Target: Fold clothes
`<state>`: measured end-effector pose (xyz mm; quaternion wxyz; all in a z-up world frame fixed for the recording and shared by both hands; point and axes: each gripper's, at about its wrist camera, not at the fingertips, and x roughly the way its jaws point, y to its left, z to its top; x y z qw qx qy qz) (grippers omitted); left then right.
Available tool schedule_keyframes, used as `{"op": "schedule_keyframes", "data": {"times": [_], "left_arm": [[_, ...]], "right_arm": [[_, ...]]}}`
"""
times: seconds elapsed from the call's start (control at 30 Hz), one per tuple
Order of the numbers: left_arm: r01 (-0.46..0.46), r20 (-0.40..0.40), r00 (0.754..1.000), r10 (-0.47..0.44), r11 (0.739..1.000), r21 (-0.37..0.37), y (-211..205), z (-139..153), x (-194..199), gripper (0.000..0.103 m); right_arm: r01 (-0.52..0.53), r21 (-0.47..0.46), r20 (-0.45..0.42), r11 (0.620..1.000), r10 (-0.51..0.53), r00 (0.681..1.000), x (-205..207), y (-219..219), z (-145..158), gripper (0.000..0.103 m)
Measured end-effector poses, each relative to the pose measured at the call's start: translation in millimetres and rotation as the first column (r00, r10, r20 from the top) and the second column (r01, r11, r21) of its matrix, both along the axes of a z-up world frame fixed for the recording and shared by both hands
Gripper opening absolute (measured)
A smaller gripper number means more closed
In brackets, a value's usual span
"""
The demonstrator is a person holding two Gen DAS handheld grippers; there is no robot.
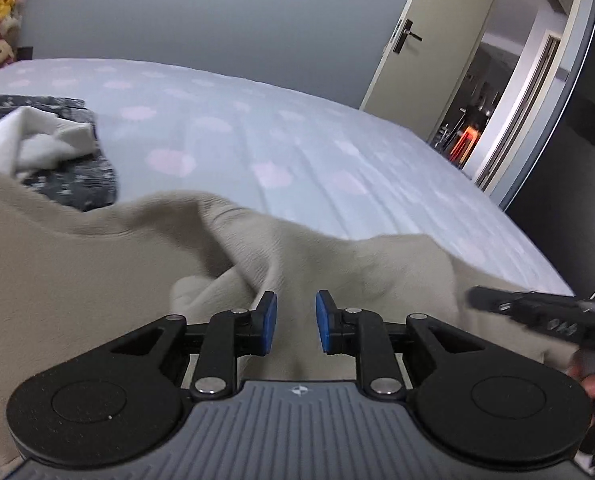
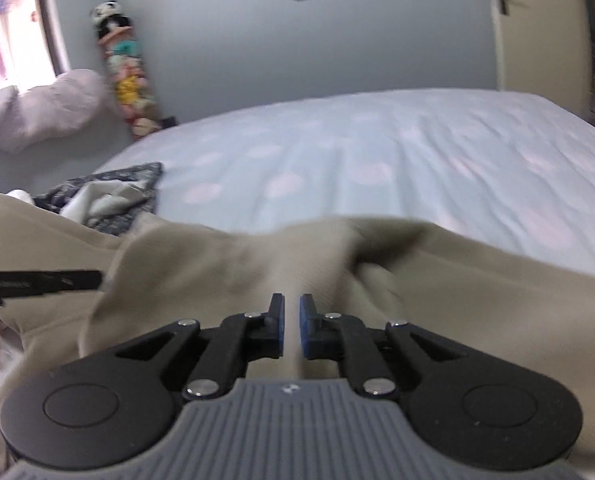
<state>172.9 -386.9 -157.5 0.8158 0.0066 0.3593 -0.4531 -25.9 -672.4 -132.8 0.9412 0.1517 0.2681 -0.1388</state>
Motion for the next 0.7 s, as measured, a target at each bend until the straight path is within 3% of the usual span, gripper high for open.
{"op": "schedule_keyframes", "data": {"times": [0.1, 0.13, 0.17, 0.27, 0.4, 0.47, 0.63, 0.67, 0.7], "left_arm": [[-0.049, -0.043, 0.998, 0.05, 0.999, 0.016, -9, -14, 17, 0.015], [-0.079, -0.071, 0.994, 0.082, 0.996, 0.034, -10, -23, 25, 0.006], [-0.077, -0.081, 0.993, 0.08, 0.996, 0.042, -9, -30, 30, 0.004], [-0.061, -0.081, 0.995, 0.067, 0.996, 0.067, -6, -45, 36, 0.0], [-0.061, -0.052, 0.996, 0.066, 0.994, 0.094, 8, -35, 22, 0.0], [-0.068, -0.037, 0.997, 0.072, 0.992, 0.104, 16, -28, 13, 0.002], [-0.026, -0.015, 0.999, 0.028, 0.994, 0.109, 27, -14, -28, 0.002], [-0.029, -0.029, 0.999, 0.032, 0.992, 0.125, 29, -16, -33, 0.002], [-0.031, -0.043, 0.998, 0.037, 0.989, 0.142, 31, -18, -37, 0.002]], "right_arm": [[0.023, 0.047, -0.042, 0.999, -0.021, 0.999, 23, -14, -16, 0.01], [0.05, 0.063, -0.07, 0.997, -0.045, 0.996, 24, -23, -26, 0.003], [0.081, 0.078, -0.102, 0.994, -0.073, 0.992, 25, -32, -36, 0.0], [0.088, 0.192, -0.086, 0.977, -0.073, 0.994, 16, -55, -62, 0.0], [0.081, 0.097, -0.125, 0.992, -0.068, 0.99, 9, -41, -47, 0.0], [0.095, 0.043, -0.126, 0.995, -0.089, 0.988, -2, -29, -35, 0.01], [0.043, 0.055, -0.055, 0.998, -0.04, 0.998, -34, 13, -17, 0.013], [0.028, 0.052, -0.05, 0.998, -0.026, 0.998, -39, 22, -14, 0.016], [0.016, 0.051, -0.061, 0.999, -0.013, 0.998, -42, 31, -16, 0.024]]}}
